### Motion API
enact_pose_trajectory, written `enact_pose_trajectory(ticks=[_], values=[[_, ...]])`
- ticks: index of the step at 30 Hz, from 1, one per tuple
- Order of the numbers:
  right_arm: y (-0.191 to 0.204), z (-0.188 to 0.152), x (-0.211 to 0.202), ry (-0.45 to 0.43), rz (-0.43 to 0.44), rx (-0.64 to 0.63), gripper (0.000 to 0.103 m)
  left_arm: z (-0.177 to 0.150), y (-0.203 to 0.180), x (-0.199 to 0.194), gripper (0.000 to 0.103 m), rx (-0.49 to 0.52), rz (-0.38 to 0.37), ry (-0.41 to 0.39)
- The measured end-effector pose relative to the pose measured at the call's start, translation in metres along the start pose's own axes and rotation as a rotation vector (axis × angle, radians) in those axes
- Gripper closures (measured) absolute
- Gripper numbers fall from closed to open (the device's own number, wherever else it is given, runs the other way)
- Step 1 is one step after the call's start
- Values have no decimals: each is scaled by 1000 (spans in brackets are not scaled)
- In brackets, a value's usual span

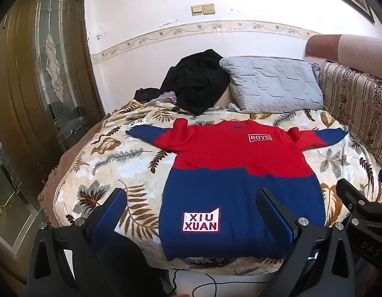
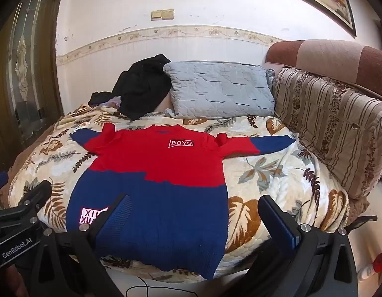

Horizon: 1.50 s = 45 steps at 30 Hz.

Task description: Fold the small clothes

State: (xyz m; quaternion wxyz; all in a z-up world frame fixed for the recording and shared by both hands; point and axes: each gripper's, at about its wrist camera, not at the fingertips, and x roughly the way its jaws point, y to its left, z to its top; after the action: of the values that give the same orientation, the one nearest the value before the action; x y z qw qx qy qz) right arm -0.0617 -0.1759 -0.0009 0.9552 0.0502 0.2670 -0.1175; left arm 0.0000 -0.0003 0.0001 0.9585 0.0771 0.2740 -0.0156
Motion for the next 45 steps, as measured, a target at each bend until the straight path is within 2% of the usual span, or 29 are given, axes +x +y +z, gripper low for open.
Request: enact_pose_trajectory(ticks=[10, 12, 45], values=[[7, 0, 4, 13, -11, -16, 0, -1, -6, 1, 0, -23, 1, 0], [7, -1, 7, 20, -7, -13, 0, 0, 4, 4, 0, -28, -17, 4], [6, 0, 10, 43, -2, -25, 0, -5, 10, 12, 0, -49, -20, 28]])
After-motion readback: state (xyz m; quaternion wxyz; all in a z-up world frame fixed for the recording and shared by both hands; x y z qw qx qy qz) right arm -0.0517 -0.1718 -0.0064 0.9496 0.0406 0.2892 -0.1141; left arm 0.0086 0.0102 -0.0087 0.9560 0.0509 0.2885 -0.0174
